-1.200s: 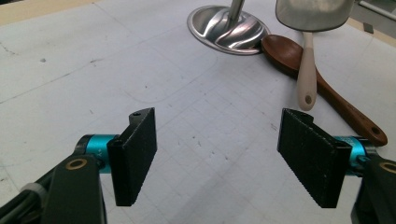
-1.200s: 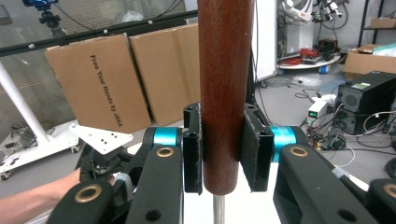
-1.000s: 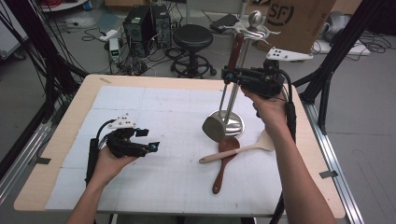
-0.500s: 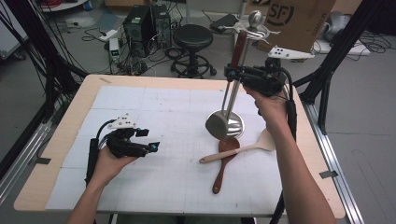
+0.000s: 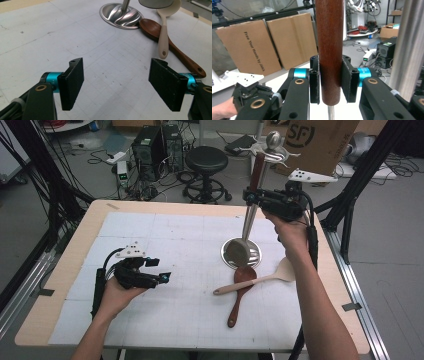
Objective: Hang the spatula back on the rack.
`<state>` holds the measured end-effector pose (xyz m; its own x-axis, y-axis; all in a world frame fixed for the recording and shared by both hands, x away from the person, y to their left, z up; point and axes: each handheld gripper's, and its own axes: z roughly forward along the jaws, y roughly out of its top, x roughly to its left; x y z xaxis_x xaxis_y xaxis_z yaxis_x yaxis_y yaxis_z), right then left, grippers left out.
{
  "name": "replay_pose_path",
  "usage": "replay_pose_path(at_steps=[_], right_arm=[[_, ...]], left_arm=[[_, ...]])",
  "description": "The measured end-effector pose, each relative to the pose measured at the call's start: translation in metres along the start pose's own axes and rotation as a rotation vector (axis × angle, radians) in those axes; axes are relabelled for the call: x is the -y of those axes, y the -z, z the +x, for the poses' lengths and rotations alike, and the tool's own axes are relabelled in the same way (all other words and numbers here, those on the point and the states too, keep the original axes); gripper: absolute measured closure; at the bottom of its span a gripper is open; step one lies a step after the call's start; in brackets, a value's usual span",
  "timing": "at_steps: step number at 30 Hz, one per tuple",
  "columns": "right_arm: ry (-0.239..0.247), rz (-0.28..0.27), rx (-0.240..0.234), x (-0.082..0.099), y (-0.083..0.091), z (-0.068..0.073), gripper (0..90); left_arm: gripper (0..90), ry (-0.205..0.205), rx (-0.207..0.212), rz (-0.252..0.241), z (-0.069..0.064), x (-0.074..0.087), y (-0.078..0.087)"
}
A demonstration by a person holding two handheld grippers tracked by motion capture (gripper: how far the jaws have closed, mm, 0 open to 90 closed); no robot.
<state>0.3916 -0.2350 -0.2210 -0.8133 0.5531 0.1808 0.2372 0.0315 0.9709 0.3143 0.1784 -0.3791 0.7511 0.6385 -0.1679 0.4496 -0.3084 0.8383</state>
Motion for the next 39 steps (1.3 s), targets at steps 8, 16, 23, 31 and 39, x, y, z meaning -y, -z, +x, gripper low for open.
replay_pose_path(at_steps=[8, 16, 23, 31, 39], right_arm=[[0.003, 0.008, 0.032, 0.001, -0.001, -0.002, 70.2], [0.004, 0.005, 0.042, 0.001, 0.000, -0.003, 68.7], [0.007, -0.013, 0.036, 0.000, 0.004, -0.003, 63.6], [0.023, -0.015, 0.035, 0.001, 0.014, -0.002, 59.6], [0.035, -0.018, 0.023, 0.002, 0.033, -0.002, 69.8]], left_arm=[[29.0, 0.002, 0.001, -0.001, 0.000, 0.000, 0.000], [28.9, 0.003, 0.005, -0.003, 0.000, 0.000, 0.000], [28.6, 0.000, 0.005, 0.002, 0.000, 0.001, 0.000], [28.1, 0.002, 0.002, 0.004, 0.001, 0.002, 0.000], [28.0, 0.004, -0.004, 0.003, 0.002, 0.002, 0.001]])
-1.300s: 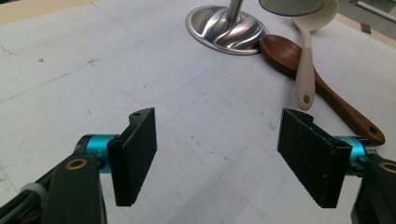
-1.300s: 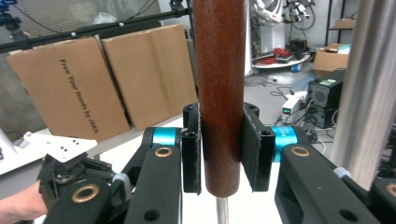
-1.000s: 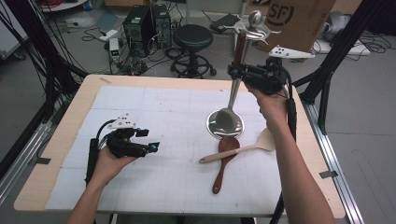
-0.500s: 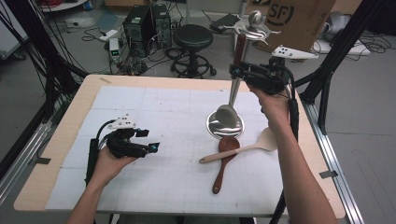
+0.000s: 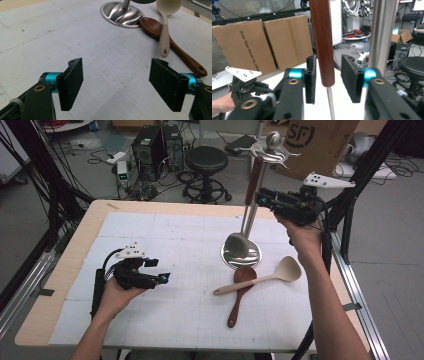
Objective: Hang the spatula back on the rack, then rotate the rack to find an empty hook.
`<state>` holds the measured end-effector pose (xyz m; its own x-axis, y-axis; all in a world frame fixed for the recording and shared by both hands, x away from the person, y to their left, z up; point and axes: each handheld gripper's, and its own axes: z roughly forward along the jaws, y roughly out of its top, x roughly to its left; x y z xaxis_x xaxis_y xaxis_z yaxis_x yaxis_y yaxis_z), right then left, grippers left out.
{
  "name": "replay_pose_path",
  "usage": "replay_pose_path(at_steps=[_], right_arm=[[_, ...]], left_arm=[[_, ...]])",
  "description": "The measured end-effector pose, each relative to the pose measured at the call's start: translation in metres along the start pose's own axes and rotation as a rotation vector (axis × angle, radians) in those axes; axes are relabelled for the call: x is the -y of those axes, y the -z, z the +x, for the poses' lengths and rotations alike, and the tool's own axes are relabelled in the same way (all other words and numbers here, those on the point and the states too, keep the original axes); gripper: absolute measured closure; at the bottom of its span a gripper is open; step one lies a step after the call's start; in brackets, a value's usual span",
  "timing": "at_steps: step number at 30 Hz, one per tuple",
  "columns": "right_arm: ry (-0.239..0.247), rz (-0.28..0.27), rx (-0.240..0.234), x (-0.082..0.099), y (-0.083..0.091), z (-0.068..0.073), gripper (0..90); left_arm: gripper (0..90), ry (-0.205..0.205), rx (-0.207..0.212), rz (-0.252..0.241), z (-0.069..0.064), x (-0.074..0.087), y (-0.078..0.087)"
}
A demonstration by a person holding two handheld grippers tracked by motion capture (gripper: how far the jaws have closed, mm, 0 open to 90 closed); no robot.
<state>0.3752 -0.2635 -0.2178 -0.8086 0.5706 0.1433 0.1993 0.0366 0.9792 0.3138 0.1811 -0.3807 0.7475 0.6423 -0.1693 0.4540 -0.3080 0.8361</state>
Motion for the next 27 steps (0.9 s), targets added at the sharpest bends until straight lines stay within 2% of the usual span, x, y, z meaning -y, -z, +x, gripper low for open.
replay_pose_path(at_steps=[5, 10, 15, 27], right_arm=[[0.064, 0.027, -0.009, -0.007, 0.013, 0.001, 89.4], [0.081, 0.021, -0.007, -0.016, 0.026, -0.001, 89.7], [0.083, -0.014, -0.005, -0.026, 0.038, -0.008, 89.7], [0.086, -0.059, 0.035, -0.047, 0.050, -0.018, 89.7]], left_arm=[[28.1, 0.005, -0.004, -0.004, 0.001, 0.001, 0.001], [28.1, 0.004, -0.004, -0.004, 0.001, 0.001, 0.001], [28.1, 0.004, -0.004, -0.005, 0.001, 0.001, 0.001], [28.1, 0.002, -0.008, -0.005, 0.001, 0.001, 0.001]])
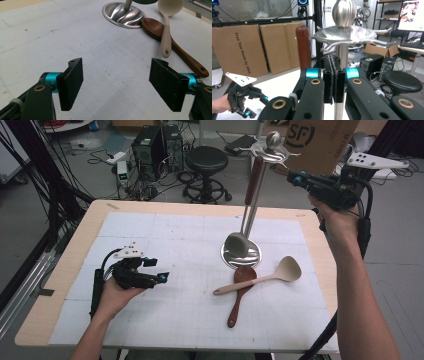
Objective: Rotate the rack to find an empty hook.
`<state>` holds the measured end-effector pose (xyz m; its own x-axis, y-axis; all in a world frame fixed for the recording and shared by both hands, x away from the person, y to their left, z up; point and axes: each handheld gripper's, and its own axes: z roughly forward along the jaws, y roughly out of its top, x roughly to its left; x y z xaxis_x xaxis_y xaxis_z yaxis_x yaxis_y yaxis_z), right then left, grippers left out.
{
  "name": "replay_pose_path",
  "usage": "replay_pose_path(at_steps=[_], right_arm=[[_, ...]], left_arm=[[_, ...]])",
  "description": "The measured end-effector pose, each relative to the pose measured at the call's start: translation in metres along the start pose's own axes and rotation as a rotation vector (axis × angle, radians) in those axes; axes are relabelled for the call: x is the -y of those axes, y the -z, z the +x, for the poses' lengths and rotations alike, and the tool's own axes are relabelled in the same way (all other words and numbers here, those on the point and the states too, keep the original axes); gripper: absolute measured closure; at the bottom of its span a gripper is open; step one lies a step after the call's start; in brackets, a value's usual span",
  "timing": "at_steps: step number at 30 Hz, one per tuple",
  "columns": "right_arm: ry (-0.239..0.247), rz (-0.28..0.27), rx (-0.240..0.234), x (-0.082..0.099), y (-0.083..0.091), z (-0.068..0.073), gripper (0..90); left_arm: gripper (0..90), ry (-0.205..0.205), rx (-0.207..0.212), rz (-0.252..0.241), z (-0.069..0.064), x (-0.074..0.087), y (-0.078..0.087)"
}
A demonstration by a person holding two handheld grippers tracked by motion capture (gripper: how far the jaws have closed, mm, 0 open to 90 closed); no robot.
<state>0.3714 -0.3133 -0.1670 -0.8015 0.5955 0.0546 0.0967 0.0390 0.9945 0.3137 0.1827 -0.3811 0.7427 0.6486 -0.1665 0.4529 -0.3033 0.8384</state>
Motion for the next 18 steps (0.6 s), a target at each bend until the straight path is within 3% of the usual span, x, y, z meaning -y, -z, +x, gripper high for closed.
replay_pose_path(at_steps=[18], right_arm=[[0.029, -0.006, -0.025, -0.0069, -0.0087, 0.0070, 89.7]], left_arm=[[28.1, 0.001, -0.003, -0.002, -0.0004, -0.0002, 0.0005]])
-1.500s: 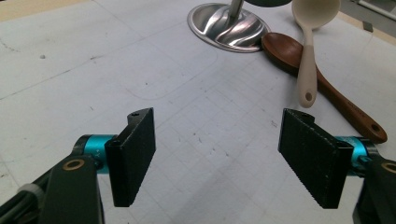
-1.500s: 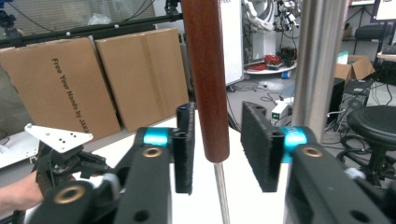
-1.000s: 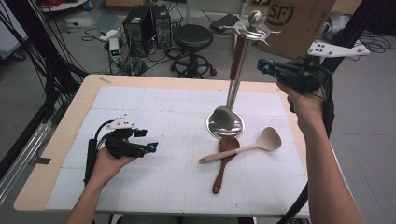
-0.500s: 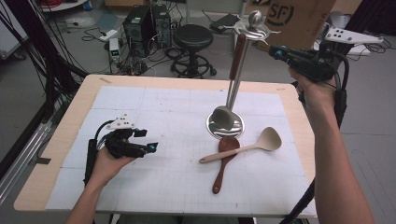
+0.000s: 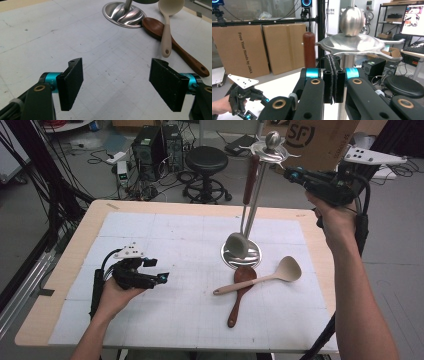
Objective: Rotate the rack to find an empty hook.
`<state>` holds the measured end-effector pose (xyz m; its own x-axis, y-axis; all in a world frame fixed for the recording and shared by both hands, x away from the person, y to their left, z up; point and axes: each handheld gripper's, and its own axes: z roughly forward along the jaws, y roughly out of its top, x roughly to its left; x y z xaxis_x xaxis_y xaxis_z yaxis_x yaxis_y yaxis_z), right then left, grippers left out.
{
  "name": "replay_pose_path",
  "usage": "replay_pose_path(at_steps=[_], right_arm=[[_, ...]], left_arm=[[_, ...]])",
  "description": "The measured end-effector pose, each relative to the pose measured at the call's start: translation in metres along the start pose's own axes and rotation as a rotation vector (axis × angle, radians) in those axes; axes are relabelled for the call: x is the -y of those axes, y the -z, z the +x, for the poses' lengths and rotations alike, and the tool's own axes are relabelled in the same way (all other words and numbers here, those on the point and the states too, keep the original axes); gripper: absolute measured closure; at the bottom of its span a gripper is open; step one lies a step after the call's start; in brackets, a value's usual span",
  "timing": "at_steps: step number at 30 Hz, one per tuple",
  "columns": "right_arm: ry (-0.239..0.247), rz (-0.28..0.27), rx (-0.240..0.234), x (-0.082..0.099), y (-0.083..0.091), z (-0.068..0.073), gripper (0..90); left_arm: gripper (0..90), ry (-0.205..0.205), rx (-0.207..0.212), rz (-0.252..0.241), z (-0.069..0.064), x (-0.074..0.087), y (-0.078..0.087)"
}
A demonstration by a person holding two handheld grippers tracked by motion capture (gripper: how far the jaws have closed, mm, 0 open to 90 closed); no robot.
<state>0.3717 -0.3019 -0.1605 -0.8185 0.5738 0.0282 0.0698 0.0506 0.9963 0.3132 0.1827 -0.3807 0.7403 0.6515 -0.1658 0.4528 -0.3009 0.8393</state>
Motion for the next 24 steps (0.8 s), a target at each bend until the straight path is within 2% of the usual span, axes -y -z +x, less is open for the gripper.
replay_pose_path(at_steps=[10, 24], right_arm=[[0.006, 0.003, -0.016, -0.001, -0.010, 0.010, 89.7], [0.028, 0.018, -0.038, -0.004, -0.032, 0.022, 89.7]], left_arm=[[27.9, 0.003, -0.001, -0.002, 0.000, 0.000, 0.000], [27.3, 0.003, -0.003, -0.006, -0.001, 0.000, 0.000]])
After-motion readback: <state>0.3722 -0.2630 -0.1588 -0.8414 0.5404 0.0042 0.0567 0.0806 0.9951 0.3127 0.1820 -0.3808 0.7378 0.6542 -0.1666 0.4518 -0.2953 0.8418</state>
